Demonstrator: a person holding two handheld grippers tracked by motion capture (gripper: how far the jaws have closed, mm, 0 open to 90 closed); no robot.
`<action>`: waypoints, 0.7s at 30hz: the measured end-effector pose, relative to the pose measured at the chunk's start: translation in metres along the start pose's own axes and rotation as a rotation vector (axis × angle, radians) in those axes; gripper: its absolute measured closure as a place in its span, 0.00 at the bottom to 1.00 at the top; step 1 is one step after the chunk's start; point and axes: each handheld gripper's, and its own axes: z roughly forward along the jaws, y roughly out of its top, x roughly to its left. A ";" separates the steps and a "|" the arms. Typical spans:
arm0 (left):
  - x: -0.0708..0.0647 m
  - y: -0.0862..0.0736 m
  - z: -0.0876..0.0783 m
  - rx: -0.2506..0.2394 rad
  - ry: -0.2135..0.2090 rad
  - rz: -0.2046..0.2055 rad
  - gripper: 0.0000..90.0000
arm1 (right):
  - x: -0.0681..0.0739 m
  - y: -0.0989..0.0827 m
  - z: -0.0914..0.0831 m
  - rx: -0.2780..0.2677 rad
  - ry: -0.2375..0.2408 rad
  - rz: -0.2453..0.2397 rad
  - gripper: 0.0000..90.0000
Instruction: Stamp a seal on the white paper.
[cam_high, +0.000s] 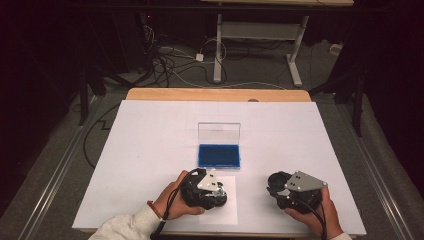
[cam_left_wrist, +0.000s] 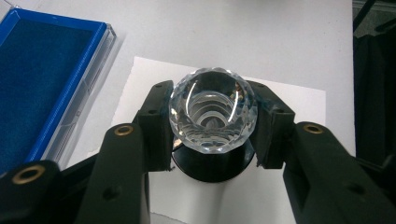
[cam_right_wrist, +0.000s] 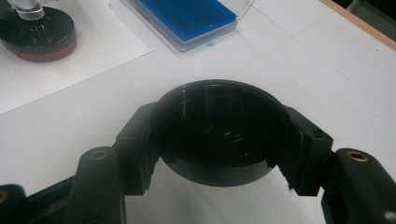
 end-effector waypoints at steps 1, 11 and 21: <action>0.000 0.000 0.000 0.000 -0.001 -0.001 0.61 | 0.000 0.000 0.000 0.000 0.001 -0.001 0.43; -0.002 0.000 0.000 0.012 0.012 0.011 0.61 | -0.001 0.000 -0.001 0.000 0.000 0.000 0.43; -0.002 -0.001 0.000 0.010 0.022 0.017 0.61 | 0.001 0.000 0.000 0.005 0.001 -0.005 0.43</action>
